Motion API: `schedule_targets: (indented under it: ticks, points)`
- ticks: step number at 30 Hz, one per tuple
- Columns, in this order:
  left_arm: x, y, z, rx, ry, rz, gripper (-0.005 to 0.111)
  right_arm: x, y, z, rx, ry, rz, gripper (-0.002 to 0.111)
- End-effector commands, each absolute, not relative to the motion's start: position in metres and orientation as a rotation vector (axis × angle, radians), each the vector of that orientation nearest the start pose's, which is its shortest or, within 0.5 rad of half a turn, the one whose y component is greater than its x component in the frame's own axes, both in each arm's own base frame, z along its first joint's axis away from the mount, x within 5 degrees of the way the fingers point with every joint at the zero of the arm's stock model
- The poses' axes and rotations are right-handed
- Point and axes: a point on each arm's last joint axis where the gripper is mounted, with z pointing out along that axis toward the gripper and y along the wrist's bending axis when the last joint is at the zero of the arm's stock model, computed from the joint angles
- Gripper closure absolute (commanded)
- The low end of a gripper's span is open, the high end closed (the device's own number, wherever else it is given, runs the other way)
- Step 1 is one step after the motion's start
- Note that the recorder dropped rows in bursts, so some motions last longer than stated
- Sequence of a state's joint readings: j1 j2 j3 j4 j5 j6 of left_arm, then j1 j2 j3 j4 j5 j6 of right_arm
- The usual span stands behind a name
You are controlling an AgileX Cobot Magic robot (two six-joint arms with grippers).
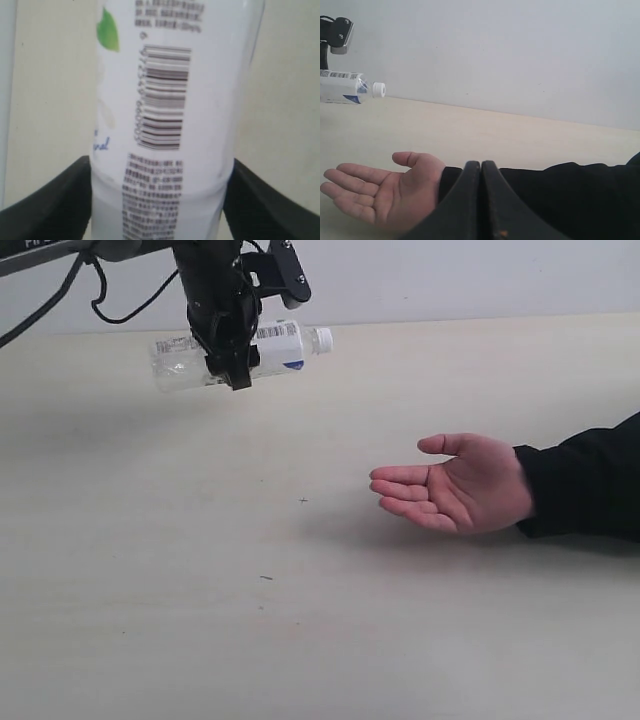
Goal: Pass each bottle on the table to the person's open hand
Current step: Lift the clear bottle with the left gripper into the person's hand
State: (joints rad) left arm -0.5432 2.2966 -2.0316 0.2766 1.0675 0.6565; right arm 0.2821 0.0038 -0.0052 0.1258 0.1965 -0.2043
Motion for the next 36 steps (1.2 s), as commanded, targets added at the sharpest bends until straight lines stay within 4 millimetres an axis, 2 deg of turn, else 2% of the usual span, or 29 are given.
schedule_targets:
  ticks: [1,7,13,20,24,31,36]
  points:
    - [0.42,-0.24,0.232,1.6,2.326,0.377,0.107,0.053,0.017,0.196,-0.318,1.647,0.166,0.108]
    - [0.402,-0.247,0.259,1.368,2.441,0.322,0.107,0.053,0.017,0.196,-0.317,1.644,0.166,0.108]
    - [0.383,-0.263,0.27,1.071,2.54,0.245,0.107,0.053,0.017,0.196,-0.316,1.641,0.165,0.108]
    - [0.34,-0.287,0.287,0.86,2.604,0.114,0.107,0.053,0.017,0.196,-0.316,1.641,0.165,0.108]
    - [0.317,-0.293,0.3,0.693,2.649,0.019,0.107,0.053,0.017,0.196,-0.316,1.641,0.165,0.108]
    - [0.285,-0.304,0.304,0.673,2.74,-0.172,0.107,0.053,0.017,0.196,-0.316,1.641,0.165,0.108]
    - [0.27,-0.314,0.294,0.718,2.769,-0.172,0.107,0.053,0.017,0.196,-0.316,1.641,0.165,0.108]
